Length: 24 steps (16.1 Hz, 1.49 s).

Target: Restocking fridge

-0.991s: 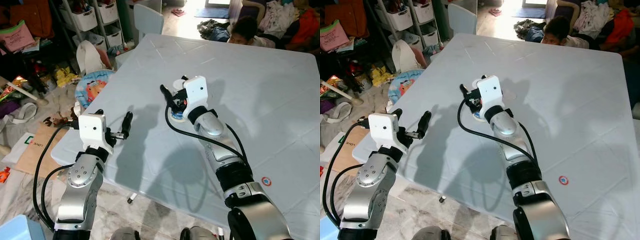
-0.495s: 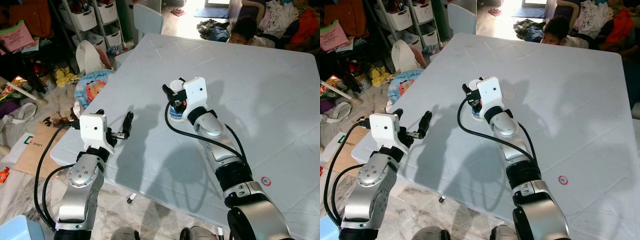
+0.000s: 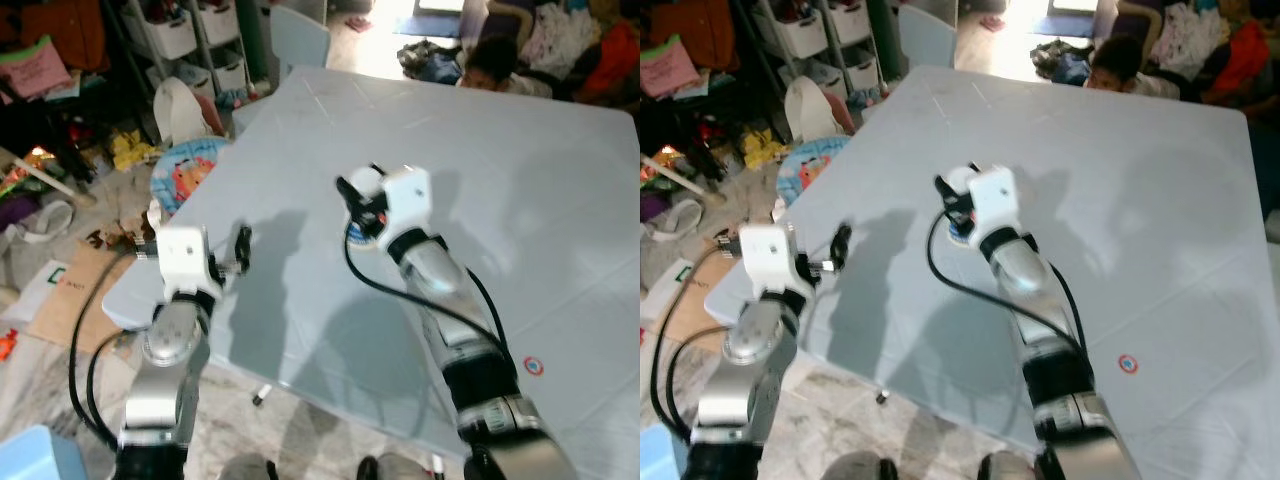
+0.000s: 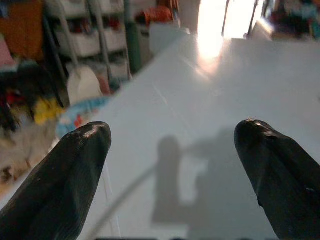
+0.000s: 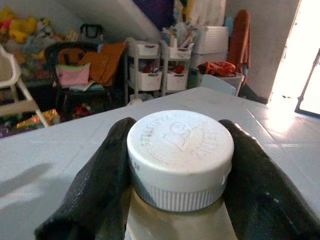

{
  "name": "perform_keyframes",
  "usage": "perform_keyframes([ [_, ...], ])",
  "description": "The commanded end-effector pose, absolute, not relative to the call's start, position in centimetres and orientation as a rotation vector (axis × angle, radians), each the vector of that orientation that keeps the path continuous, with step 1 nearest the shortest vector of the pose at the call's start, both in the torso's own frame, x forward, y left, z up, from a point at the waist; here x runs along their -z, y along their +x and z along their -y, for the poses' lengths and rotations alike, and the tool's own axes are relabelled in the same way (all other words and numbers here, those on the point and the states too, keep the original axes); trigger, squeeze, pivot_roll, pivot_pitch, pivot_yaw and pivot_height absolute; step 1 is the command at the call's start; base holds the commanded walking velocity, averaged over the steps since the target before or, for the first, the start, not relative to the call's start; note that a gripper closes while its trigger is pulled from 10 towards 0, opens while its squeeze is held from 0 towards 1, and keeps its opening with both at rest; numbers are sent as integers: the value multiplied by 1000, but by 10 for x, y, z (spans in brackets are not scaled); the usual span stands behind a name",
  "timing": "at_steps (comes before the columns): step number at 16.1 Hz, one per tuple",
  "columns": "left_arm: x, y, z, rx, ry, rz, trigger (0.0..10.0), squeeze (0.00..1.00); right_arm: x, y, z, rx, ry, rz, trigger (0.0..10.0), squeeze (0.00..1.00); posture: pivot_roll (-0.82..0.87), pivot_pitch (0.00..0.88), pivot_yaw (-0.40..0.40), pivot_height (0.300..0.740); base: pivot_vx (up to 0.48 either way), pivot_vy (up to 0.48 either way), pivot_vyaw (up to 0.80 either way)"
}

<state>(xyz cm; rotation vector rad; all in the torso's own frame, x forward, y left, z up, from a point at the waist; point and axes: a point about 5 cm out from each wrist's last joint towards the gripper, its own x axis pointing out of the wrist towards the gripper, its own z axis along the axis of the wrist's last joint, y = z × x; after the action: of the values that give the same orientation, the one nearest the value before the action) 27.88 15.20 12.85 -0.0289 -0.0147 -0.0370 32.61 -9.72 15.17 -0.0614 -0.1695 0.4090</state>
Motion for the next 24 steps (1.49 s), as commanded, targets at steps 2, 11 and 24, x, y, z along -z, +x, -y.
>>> perform_keyframes([
  [2, -125, 279, -157, -2, -14, 13, 10000, 0, -149, 316, 112, -322, -22, 144, 10000, 0, 28, 4, -9, 740, 0, 0, 0],
  [11, -108, 276, -152, -14, -67, -37, 10000, 0, -158, 304, 119, -237, -51, 151, 10000, 0, -4, 0, 0, 740, -282, 0, 0],
  [24, -123, 290, -150, 0, -46, 39, 10000, 0, -141, 306, 122, -218, -103, 62, 10000, 0, 12, 0, -2, 740, -377, 0, 0],
])
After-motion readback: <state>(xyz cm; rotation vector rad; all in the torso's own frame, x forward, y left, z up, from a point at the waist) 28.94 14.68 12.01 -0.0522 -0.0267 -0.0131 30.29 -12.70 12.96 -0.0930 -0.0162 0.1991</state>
